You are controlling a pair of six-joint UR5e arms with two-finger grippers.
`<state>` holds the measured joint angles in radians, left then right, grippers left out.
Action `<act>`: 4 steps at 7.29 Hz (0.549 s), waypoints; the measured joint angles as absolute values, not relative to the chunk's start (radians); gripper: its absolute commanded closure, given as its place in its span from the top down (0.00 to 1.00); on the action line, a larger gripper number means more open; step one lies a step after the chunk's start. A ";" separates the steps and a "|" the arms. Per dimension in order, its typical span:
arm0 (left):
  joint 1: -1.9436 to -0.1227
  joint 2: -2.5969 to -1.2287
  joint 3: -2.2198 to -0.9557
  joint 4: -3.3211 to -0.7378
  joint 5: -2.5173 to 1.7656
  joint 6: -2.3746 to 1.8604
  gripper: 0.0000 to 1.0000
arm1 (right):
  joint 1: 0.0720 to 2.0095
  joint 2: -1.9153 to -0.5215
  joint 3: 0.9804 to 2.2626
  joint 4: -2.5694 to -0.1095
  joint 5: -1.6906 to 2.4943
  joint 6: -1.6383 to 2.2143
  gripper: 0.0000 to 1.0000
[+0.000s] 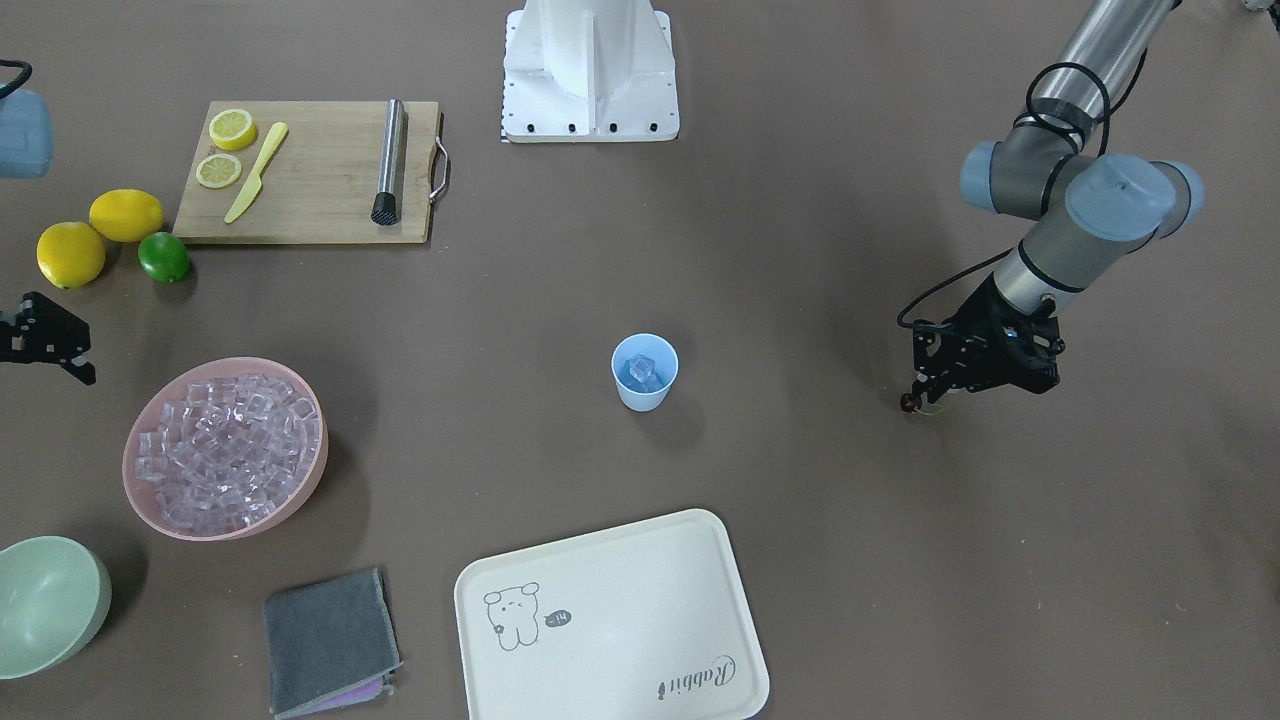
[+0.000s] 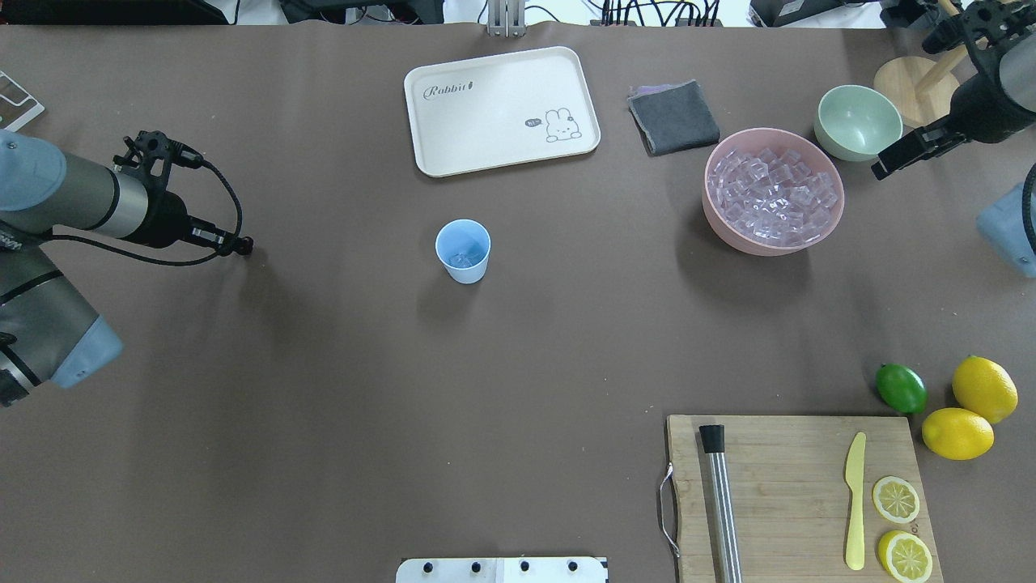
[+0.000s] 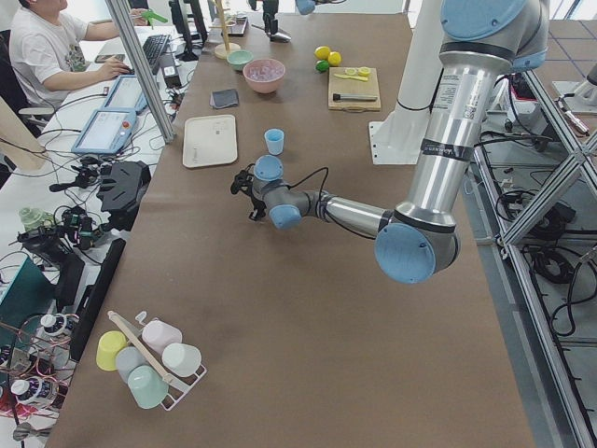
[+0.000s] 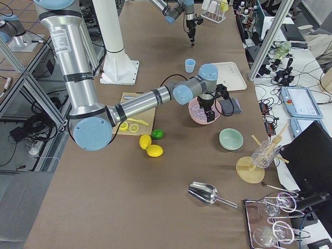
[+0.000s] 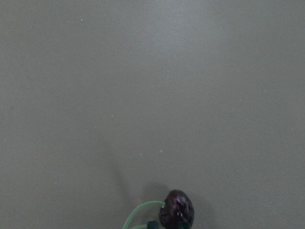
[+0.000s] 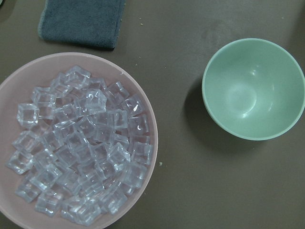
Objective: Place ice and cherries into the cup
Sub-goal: 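Grasp the dark cherries by their stems with the left gripper, then carry the cherries with the left gripper over the light blue cup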
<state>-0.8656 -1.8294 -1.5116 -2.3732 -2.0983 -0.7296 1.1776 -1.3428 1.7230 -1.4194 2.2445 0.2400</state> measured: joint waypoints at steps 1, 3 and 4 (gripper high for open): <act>-0.868 -1.858 -1.542 -2.367 -2.136 -0.781 0.00 | 1.177 -1.344 1.712 -1.420 2.247 0.217 0.97; -0.857 -1.947 -1.602 -2.327 -2.171 -0.947 0.00 | 1.209 -1.372 1.704 -1.421 2.263 0.139 0.97; -0.831 -1.988 -1.627 -2.294 -2.171 -0.988 0.00 | 1.261 -1.406 1.702 -1.422 2.290 0.068 0.97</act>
